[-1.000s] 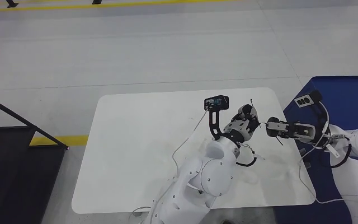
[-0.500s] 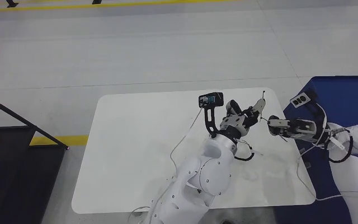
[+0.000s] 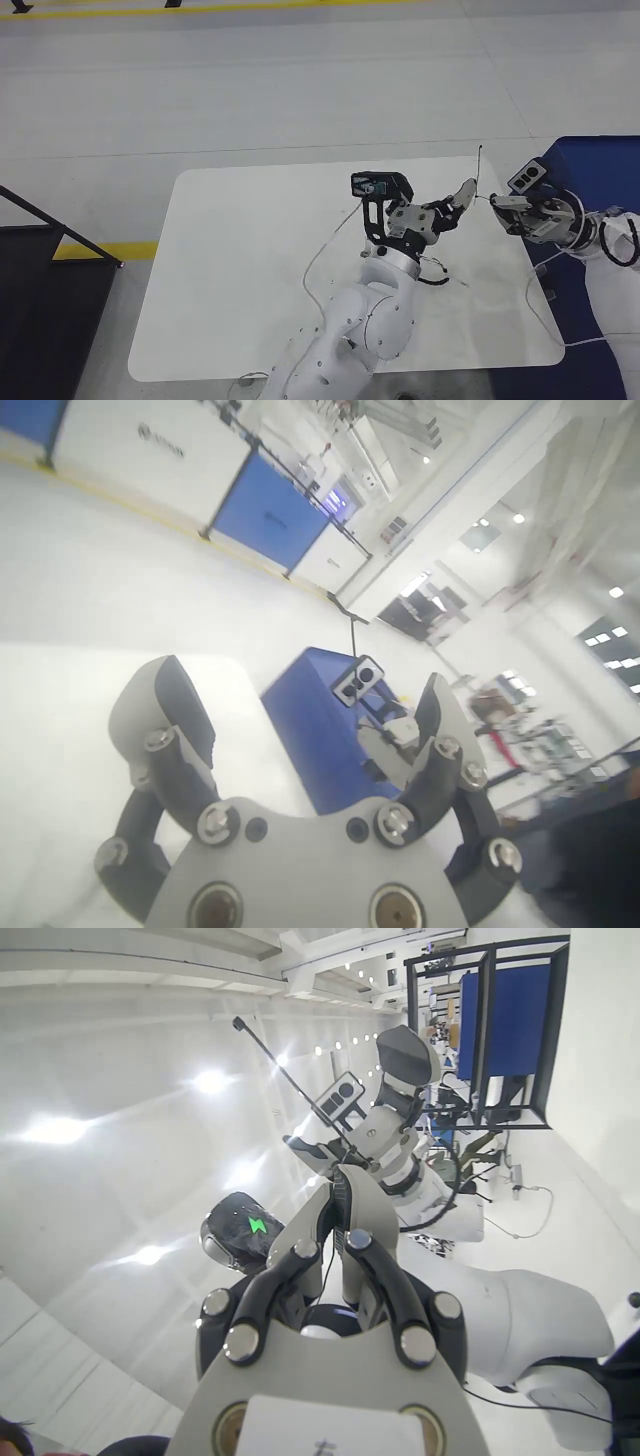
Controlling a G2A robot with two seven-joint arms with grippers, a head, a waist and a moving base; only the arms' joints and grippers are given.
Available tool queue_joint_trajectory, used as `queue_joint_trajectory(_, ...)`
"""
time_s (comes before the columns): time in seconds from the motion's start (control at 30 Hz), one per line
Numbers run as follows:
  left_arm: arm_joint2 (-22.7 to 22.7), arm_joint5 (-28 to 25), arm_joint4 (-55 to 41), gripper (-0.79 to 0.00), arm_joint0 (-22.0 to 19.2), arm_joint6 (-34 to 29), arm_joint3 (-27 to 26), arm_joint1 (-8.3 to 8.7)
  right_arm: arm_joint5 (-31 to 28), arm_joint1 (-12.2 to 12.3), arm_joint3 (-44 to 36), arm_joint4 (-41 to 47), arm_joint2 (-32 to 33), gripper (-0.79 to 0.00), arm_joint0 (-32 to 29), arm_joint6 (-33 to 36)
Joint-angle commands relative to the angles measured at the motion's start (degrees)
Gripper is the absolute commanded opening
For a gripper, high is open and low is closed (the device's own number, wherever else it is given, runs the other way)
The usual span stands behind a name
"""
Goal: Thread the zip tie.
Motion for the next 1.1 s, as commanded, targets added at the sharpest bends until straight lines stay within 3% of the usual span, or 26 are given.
queue_joint_trajectory(0.0, 1.1, -0.3, 9.2, -0.102, 1.1, 2.5, 1.0, 0.32, 1.6, 0.0, -0.2, 2.1, -0.3, -0.785, -0.1, -1.4)
queue_joint_trajectory(0.03, 1.4, -0.5, 10.7, -0.132, 1.3, 3.2, 1.3, 0.47, 2.1, 0.1, -0.2, 2.7, -0.5, -0.785, -0.1, -1.9)
queue_joint_trajectory(0.17, 1.9, 0.8, 15.7, -0.397, 1.7, 3.9, 2.7, 0.75, 2.6, 0.2, -0.5, 3.4, -0.8, -0.785, -0.2, -2.4)
queue_joint_trajectory(0.3, 2.4, 0.5, 15.1, -0.456, 1.6, 3.1, 2.7, 0.79, 2.6, 0.2, -0.5, 3.4, -0.8, -0.785, -0.2, -2.4)
queue_joint_trajectory(0.73, 5.5, -1.4, 14.6, -0.465, 0.2, 1.3, 3.1, 0.55, 2.6, 0.2, -0.5, 3.4, -0.8, -0.785, -0.2, -2.4)
queue_joint_trajectory(1.07, 6.6, -0.2, 14.6, -0.486, -2.3, 1.0, 6.2, -0.78, 2.6, 0.2, -0.5, 3.4, -0.8, -0.785, -0.2, -2.4)
